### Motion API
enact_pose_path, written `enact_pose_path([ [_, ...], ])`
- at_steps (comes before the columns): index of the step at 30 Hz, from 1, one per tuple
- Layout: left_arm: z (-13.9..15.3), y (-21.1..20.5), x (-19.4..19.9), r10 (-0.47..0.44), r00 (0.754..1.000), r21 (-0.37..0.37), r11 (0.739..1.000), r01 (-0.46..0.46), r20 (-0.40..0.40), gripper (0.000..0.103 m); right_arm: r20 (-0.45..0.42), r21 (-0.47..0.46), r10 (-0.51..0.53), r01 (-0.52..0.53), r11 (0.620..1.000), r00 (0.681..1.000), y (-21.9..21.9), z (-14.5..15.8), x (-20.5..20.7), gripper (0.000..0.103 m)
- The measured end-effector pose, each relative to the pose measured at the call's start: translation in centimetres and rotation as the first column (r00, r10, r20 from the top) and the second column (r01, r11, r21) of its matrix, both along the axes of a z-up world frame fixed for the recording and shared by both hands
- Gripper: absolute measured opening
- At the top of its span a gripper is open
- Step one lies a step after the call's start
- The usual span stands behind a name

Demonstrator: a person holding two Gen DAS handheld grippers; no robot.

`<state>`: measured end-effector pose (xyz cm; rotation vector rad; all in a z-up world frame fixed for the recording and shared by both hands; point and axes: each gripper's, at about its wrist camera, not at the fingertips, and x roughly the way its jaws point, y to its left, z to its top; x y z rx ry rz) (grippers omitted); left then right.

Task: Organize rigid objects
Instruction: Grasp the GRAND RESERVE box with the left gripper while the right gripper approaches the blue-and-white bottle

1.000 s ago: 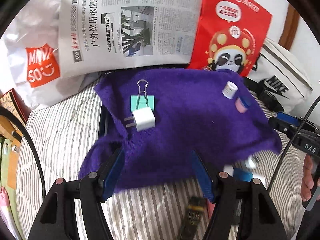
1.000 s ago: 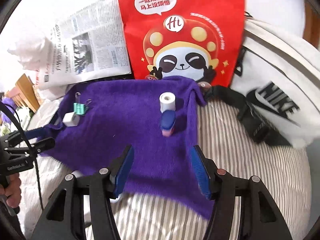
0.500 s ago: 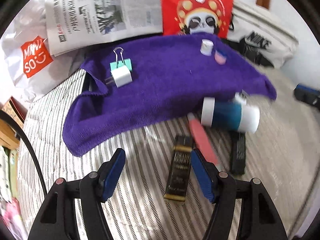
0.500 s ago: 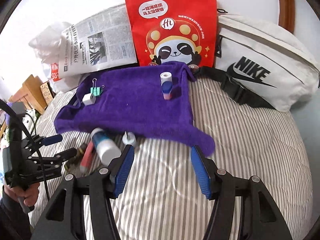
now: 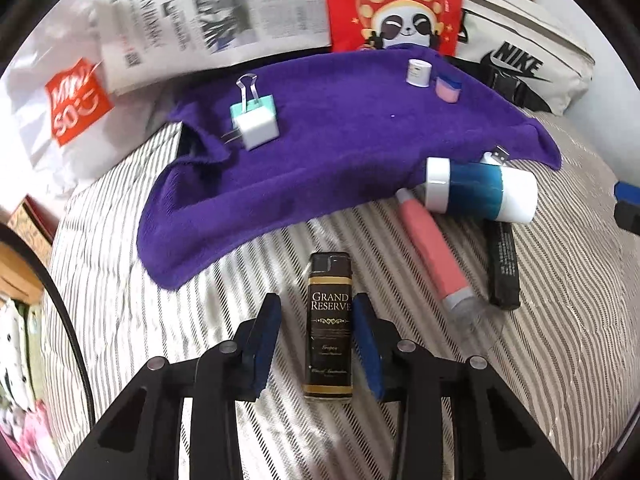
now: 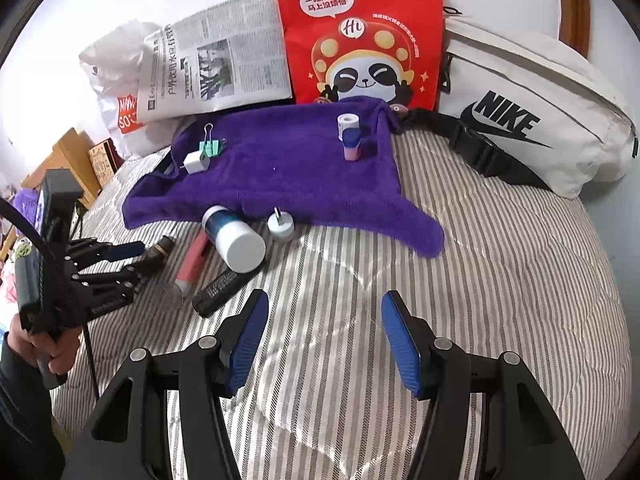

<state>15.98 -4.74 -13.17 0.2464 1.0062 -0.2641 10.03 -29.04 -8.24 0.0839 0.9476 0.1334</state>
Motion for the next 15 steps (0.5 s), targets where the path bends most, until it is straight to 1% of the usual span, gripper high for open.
enact_pose_path([
  [2, -0.1, 0.4, -0.1, 0.015, 1.0, -0.026, 1.0, -0.016, -0.008, 0.036, -0.01, 0.012, -0.001, 0.001, 1.0, 1.0, 0.1, -0.3, 0.1, 0.059],
  [3, -0.2, 0.6, 0.0, 0.033, 0.999, -0.033, 0.999, -0.034, -0.011, 0.039, -0.014, 0.014, -0.001, 0.001, 1.0, 1.0, 0.2, -0.5, 0.1, 0.059],
  [5, -0.3, 0.9, 0.0, 0.056, 0.998, -0.056, 0.997, -0.058, -0.022, 0.039, -0.019, 0.018, 0.002, -0.002, 1.0, 1.0, 0.5, -0.7, 0.4, 0.059],
  [6, -0.3, 1.1, -0.1, 0.066, 0.997, -0.067, 0.995, -0.068, -0.032, 0.038, -0.022, 0.02, 0.008, -0.008, 1.0, 1.0, 0.7, -0.9, 0.6, 0.059],
  [7, -0.2, 1.2, -0.2, 0.065, 0.997, -0.068, 0.995, -0.067, -0.037, 0.026, -0.024, 0.02, 0.013, -0.012, 1.0, 1.0, 0.9, -1.0, 0.7, 0.059],
  [8, -0.1, 1.2, -0.5, 0.055, 0.998, -0.059, 0.997, -0.057, -0.039, 0.023, -0.026, 0.02, 0.021, -0.021, 1.0, 0.999, 1.3, -1.1, 0.9, 0.059],
  [10, -0.2, 1.3, -0.8, 0.061, 0.998, -0.045, 0.997, -0.062, -0.035, 0.023, -0.02, 0.016, 0.042, -0.041, 0.999, 0.999, 2.0, -1.2, 1.4, 0.059],
  [14, -0.1, 2.8, -1.0, 0.111, 0.993, -0.047, 0.993, -0.112, -0.031, 0.023, -0.005, 0.002, 0.065, -0.065, 0.998, 0.998, 3.2, -1.3, 2.7, 0.059],
  [15, -0.2, 3.2, -1.0, 0.114, 0.993, -0.058, 0.992, -0.116, -0.035, 0.023, 0.003, -0.001, 0.067, -0.067, 0.998, 0.998, 3.5, -1.2, 3.1, 0.059],
])
